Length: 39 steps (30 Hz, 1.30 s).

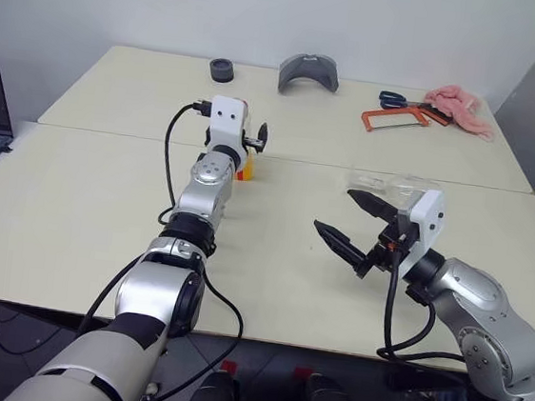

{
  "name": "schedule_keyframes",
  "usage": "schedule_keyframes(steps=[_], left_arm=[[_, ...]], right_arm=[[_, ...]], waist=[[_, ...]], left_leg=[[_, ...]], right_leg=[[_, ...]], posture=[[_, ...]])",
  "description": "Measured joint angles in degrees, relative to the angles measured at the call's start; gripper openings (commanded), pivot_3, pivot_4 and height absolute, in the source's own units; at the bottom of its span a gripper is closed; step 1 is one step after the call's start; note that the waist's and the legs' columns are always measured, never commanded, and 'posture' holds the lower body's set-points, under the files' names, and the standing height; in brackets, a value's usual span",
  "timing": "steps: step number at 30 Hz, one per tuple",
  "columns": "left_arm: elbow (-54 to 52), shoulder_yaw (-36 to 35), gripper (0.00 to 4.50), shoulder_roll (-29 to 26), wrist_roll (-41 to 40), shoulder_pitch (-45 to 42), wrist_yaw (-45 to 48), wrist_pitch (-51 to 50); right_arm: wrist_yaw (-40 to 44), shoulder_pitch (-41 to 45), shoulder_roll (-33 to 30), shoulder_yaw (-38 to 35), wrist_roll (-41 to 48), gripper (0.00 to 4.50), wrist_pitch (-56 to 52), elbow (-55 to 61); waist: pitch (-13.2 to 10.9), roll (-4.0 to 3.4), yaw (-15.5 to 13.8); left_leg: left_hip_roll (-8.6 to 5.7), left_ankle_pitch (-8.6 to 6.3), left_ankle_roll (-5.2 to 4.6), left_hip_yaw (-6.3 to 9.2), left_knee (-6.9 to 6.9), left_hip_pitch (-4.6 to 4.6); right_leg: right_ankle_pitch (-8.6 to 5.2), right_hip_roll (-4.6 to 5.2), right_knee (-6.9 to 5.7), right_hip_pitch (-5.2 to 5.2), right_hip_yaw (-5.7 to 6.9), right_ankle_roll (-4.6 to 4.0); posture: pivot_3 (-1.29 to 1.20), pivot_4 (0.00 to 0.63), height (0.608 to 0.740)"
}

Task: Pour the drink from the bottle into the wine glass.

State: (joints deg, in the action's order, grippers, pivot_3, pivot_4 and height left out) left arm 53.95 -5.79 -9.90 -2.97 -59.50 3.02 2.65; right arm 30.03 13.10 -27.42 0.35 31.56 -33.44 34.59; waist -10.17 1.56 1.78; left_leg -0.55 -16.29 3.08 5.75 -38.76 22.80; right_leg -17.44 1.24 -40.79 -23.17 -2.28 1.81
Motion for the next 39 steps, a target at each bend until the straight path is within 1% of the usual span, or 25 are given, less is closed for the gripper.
schedule_keyframes(steps=[9,12,17,18,20,23,28,33,39], left_arm=[[0.01,-0.01,4.46,0.06,-0.01,-0.91,-0.04,-0.12],[0.01,-0.05,3.83,0.09,-0.02,-0.91,0.0,-0.56],[0.0,-0.2,2.3,0.1,-0.05,-0.91,0.04,-1.29],[0.0,-0.21,2.14,0.1,-0.07,-0.9,0.04,-1.43],[-0.01,-0.23,2.1,0.24,-0.19,-0.89,0.15,-1.8],[-0.23,-0.39,1.92,0.51,-0.62,-0.59,0.64,-1.83],[-2.47,-1.15,1.85,0.68,-2.41,1.44,4.48,-1.06],[-8.6,-0.21,1.82,1.28,-4.87,5.53,14.77,-0.72],[-13.24,1.33,1.82,1.64,-8.42,7.69,26.8,-0.83]], right_arm=[[0.0,-0.06,-0.02,-0.06,0.02,4.5,0.0,0.0],[0.0,-0.11,-0.05,-0.11,0.03,4.5,0.0,0.0],[0.02,-0.12,-0.08,-0.16,0.03,4.5,0.0,0.0],[0.02,-0.12,-0.08,-0.16,0.03,4.5,0.0,-0.01],[0.02,-0.12,-0.07,-0.16,0.03,4.5,0.0,-0.05],[0.03,-0.12,-0.07,-0.16,0.02,4.5,0.01,-0.1],[-0.01,-0.12,-0.07,-0.16,-0.01,4.5,0.22,-0.15],[-0.29,-1.36,-0.31,-1.23,0.03,4.5,0.25,0.61],[-1.51,-3.38,-0.82,-2.51,0.11,4.5,0.02,2.89]], waist=[[0.0,0.0,0.01],[0.0,0.0,0.01],[0.0,0.0,0.01],[0.0,0.0,0.01],[0.0,0.0,0.01],[0.0,0.0,0.02],[0.0,0.0,0.03],[0.0,0.0,-0.01],[0.0,0.0,0.04]], left_leg=[[0.0,0.01,0.01,-0.01,0.0,-0.01],[0.0,0.0,0.01,-0.01,0.0,0.0],[0.0,0.01,0.01,-0.01,0.0,0.0],[0.0,0.01,0.01,0.0,0.0,0.0],[0.0,0.01,0.01,0.0,0.0,0.01],[0.0,0.01,0.02,0.0,0.0,0.0],[0.0,0.09,0.15,0.0,0.0,0.01],[0.0,0.09,0.17,0.0,-0.01,0.03],[0.01,0.09,0.16,-0.02,-0.01,0.02]], right_leg=[[0.0,0.0,0.0,0.0,-0.01,0.0],[0.0,0.0,0.0,0.0,-0.01,0.0],[0.0,0.0,0.0,0.0,0.0,0.0],[0.0,0.0,0.0,0.0,0.0,0.0],[0.0,0.0,0.0,0.0,0.0,0.0],[0.0,0.0,0.0,-0.01,0.0,0.0],[0.0,0.0,0.0,-0.01,0.0,0.0],[0.0,0.01,0.0,-0.01,-0.01,0.0],[0.0,-0.01,-0.01,-0.01,-0.01,0.0]], posture=[[0.0,0.15,0.74],[0.0,0.15,0.74],[0.0,0.15,0.74],[0.0,0.15,0.74],[0.0,0.15,0.74],[0.0,0.15,0.74],[0.0,0.15,0.74],[0.0,0.15,0.74],[0.0,0.15,0.74]])
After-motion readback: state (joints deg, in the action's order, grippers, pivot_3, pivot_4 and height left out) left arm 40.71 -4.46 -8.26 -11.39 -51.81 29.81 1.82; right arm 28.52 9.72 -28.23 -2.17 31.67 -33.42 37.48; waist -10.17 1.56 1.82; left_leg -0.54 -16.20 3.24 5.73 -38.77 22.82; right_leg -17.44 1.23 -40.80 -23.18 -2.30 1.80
